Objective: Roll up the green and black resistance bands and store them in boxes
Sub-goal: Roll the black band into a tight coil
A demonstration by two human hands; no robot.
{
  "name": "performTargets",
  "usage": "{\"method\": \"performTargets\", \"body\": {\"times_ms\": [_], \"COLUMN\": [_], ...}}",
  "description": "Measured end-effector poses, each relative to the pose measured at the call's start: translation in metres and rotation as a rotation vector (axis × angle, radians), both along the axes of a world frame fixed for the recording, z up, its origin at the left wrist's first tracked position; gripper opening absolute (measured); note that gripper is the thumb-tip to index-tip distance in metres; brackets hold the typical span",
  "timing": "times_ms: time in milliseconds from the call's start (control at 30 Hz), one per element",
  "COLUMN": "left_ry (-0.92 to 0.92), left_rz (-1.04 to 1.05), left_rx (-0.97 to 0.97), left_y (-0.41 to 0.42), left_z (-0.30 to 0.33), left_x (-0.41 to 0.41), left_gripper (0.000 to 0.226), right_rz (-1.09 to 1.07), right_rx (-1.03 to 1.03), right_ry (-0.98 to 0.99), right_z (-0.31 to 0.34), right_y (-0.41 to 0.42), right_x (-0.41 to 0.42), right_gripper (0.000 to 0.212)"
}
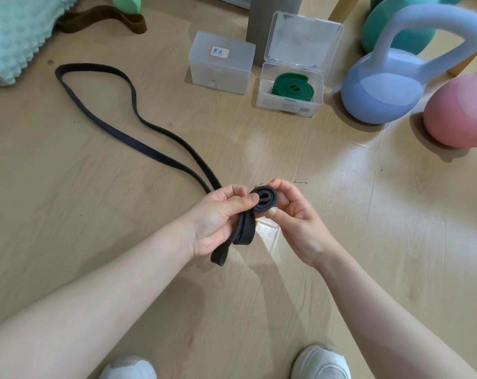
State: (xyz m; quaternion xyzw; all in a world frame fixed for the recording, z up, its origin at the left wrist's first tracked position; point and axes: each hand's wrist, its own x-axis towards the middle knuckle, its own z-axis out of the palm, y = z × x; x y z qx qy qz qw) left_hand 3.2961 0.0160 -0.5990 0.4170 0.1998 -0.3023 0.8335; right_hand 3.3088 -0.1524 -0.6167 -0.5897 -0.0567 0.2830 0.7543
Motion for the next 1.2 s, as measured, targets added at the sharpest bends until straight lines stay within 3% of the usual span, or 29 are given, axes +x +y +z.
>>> {"method": "performTargets", "body": {"times_ms": [133,333,433,500,600,833,967,1100,1200], "left_ry": [-0.042,-0.301,-0.363,-0.386,-0.404,-0.253,-0.271,-0.447,-0.533], "left_rz": [0.019,-0.031,-0.113,-0.185,-0.249,-0.025,0.028,-0.118,-0.209], "left_rx": [0.21,0.631,0.781,0.798,0.771,0.602,0.579,0.818,0.939], "left_y": [-0.001,0.001,0.003,0.004,0.008,0.001,0.001,0.008,0.009], "left_z": [0.001,-0.004,-0.008,-0.009,-0.007,-0.009,-0.005,0.002,0.009], "left_x": [-0.002,-0.004,-0.007,-0.008,-0.007,-0.007,-0.002,0.004,0.011], "left_gripper": [0.021,0.023,0.02,0.02,0.021,0.023,0.018,0.015,0.012], "right_rz": [-0.007,-0.059,0.02,0.043,0.033,-0.076,-0.18,-0.207,-0.185], "right_rx": [-0.064,-0.324,-0.36,-0.416,-0.453,-0.417,-0.32,-0.319,-0.461], "right_ry": [-0.005,-0.055,0.022,0.025,0.018,-0.053,0.028,0.029,-0.111], "right_z": [0.0,0.005,0.012,0.014,0.012,0.019,0.02,0.02,0.023], "right_y": [0.001,0.008,0.004,0.003,0.006,0.01,0.009,0.008,0.008], "right_x": [-0.002,-0.005,0.003,0.005,0.003,0.004,0.001,0.0,0.004], "right_gripper": [0.028,0.036,0.018,0.01,0.016,0.021,0.02,0.022,0.024]}}
